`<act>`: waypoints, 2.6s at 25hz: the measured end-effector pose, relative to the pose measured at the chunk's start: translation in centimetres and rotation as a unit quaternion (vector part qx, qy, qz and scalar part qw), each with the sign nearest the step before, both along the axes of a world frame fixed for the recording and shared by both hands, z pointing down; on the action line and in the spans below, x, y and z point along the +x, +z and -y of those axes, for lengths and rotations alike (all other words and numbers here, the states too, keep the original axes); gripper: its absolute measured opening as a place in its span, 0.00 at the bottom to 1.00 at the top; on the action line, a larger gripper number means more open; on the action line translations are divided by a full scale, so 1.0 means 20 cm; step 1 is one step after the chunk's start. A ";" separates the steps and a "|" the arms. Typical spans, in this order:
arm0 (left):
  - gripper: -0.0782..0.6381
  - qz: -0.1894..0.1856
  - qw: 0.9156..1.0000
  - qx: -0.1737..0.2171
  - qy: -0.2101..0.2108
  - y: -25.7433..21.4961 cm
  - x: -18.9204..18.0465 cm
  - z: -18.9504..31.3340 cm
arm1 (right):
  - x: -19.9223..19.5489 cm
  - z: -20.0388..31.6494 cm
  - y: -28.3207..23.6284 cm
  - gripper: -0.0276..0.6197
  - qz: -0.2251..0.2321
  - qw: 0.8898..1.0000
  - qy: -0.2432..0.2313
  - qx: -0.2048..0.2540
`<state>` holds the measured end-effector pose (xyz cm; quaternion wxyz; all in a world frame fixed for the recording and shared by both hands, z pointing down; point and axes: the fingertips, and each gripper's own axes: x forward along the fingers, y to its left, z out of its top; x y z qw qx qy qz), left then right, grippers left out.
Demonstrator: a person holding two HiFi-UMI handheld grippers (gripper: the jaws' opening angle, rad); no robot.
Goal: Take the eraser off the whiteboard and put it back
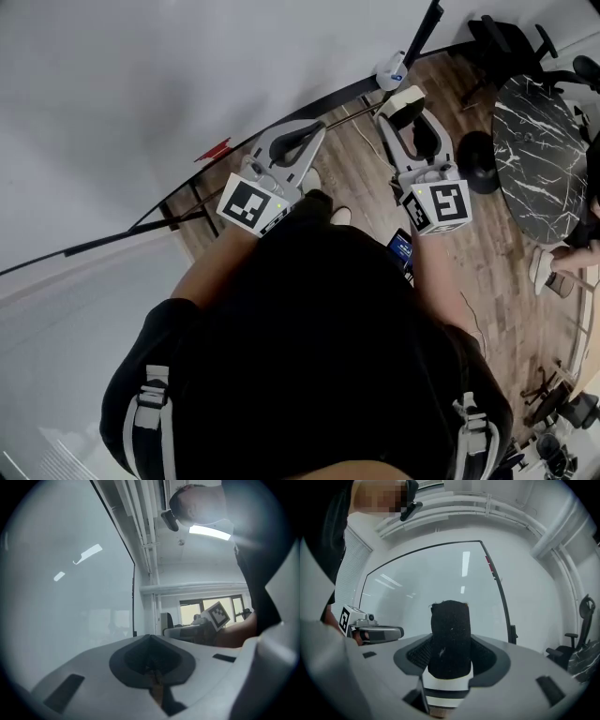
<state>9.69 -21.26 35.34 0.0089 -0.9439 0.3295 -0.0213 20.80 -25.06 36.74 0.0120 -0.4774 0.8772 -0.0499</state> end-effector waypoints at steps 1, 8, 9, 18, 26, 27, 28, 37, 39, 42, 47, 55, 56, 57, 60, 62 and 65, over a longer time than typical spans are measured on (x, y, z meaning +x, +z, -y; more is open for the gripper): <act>0.12 0.001 1.000 -0.003 0.005 0.01 0.03 0.02 | 0.02 0.02 0.01 0.39 0.000 1.000 0.003 -0.004; 0.12 -0.017 0.999 -0.013 0.034 0.14 0.11 0.19 | 0.02 0.15 0.14 0.40 -0.014 1.000 0.015 -0.011; 0.12 -0.018 0.999 -0.012 0.039 0.14 0.15 0.23 | 0.04 0.20 0.14 0.40 -0.018 1.000 0.016 -0.013; 0.12 -0.022 0.998 -0.008 0.054 0.12 0.29 0.56 | 0.07 0.55 0.14 0.40 -0.033 0.999 0.001 -0.016; 0.12 -0.020 0.997 -0.024 0.068 0.13 0.30 0.71 | 0.00 0.79 0.15 0.40 -0.036 0.999 -0.003 -0.023; 0.12 -0.017 0.997 -0.028 0.070 0.14 0.30 0.72 | 0.00 0.82 0.16 0.40 -0.036 0.999 -0.003 -0.023; 0.12 -0.015 0.997 -0.032 0.072 0.16 0.30 0.73 | -0.01 0.84 0.16 0.40 -0.036 0.999 -0.004 -0.024; 0.12 -0.022 0.995 -0.045 0.089 0.22 0.29 0.80 | -0.09 1.01 0.22 0.40 -0.041 0.999 -0.003 -0.027; 0.12 -0.023 0.995 -0.046 0.090 0.22 0.30 0.81 | -0.09 1.02 0.22 0.40 -0.044 0.999 0.000 -0.027; 0.12 -0.026 0.995 -0.042 0.092 0.20 0.30 0.81 | -0.09 1.02 0.22 0.40 -0.043 0.999 0.004 -0.028; 0.12 -0.027 0.995 -0.043 0.085 0.19 0.26 0.81 | -0.09 1.02 0.21 0.41 -0.042 0.999 0.014 -0.031; 0.12 -0.029 0.997 -0.034 0.065 0.15 0.18 0.69 | -0.07 0.92 0.19 0.52 -0.039 0.998 0.024 -0.037; 0.12 -0.029 0.997 -0.033 0.061 0.15 0.16 0.67 | -0.07 0.89 0.18 0.52 -0.038 0.998 0.025 -0.036; 0.12 -0.030 0.997 -0.032 0.056 0.15 0.15 0.65 | -0.06 0.86 0.18 0.52 -0.038 0.998 0.025 -0.036; 0.12 -0.031 0.998 -0.025 0.041 0.14 0.08 0.56 | -0.06 0.74 0.16 0.52 -0.039 0.998 0.027 -0.032; 0.12 -0.030 0.999 -0.022 0.031 0.14 0.04 0.50 | -0.06 0.65 0.14 0.52 -0.036 0.999 0.025 -0.028; 0.12 -0.024 0.999 -0.018 0.016 0.14 -0.01 0.38 | -0.10 0.51 0.12 0.52 -0.032 0.999 0.012 -0.023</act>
